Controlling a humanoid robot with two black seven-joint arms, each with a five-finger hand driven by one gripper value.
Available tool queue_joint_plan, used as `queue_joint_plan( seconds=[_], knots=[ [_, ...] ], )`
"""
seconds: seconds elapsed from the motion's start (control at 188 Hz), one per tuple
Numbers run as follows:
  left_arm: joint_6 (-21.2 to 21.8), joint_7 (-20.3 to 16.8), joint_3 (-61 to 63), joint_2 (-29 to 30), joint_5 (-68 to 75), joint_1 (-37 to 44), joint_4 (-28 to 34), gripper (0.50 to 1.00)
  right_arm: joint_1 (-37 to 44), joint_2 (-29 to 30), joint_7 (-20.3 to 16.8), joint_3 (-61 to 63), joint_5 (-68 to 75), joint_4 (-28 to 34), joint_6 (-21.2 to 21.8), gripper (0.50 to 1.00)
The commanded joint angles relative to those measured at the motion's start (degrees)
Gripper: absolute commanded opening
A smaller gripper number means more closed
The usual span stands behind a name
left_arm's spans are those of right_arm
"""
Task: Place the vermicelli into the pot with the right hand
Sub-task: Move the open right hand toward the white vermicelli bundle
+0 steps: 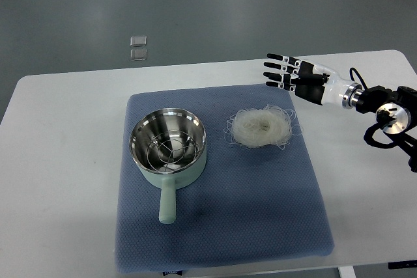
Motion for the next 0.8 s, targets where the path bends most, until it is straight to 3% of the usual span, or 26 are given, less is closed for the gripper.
queue_joint_plan(
  seconds=[0.0, 0.49, 0.617, 0.793],
  knots=[
    [0.3, 0.1, 0.0, 0.0, 0.0, 0.3, 0.0, 1.0, 0.1, -0.1, 0.0, 0.0, -0.1, 0.0, 0.2, 0.926],
    [0.3, 0.3, 0.0, 0.0, 0.0, -0.4, 0.3, 1.0, 1.2, -0.1, 0.0, -0.3, -1.0, 0.0, 0.0, 0.926],
    [0.3, 0.2, -0.3, 0.0, 0.0, -0.4, 0.0, 1.0, 1.3, -0.1, 0.3, 0.0, -8.2, 0.7, 0.9, 0.926],
    [0.3, 0.3, -0.2, 0.0, 0.0, -0.4, 0.1, 1.0, 3.6, -2.4, 0.9, 0.0, -23.3, 1.5, 5.7, 0.926]
  ],
)
